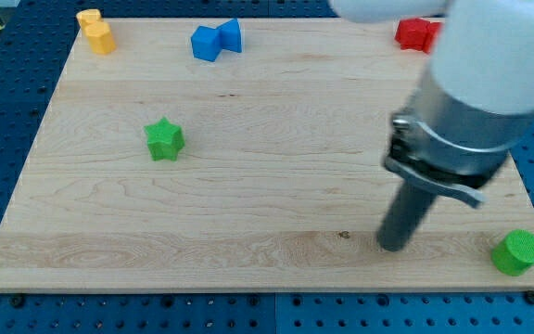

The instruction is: Move the green star towards center

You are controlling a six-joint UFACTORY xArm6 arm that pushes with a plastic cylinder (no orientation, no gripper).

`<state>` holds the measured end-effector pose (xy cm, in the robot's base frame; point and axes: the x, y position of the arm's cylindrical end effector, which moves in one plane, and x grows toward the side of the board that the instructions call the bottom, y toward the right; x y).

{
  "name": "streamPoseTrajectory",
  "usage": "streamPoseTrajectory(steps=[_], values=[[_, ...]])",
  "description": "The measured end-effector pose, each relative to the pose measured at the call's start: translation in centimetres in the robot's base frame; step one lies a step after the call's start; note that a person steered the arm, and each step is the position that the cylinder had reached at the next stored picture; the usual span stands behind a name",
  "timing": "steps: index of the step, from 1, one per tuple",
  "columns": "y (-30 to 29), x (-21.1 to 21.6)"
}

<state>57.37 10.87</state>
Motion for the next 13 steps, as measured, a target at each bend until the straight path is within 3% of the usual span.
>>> streamPoseTrajectory(steps=[4,6,7,9,13], values=[[-20.8,-8.2],[-31.3,-8.3],[-33.7,-8.6],[-32.2,-12.6],[-27.2,-11.4]])
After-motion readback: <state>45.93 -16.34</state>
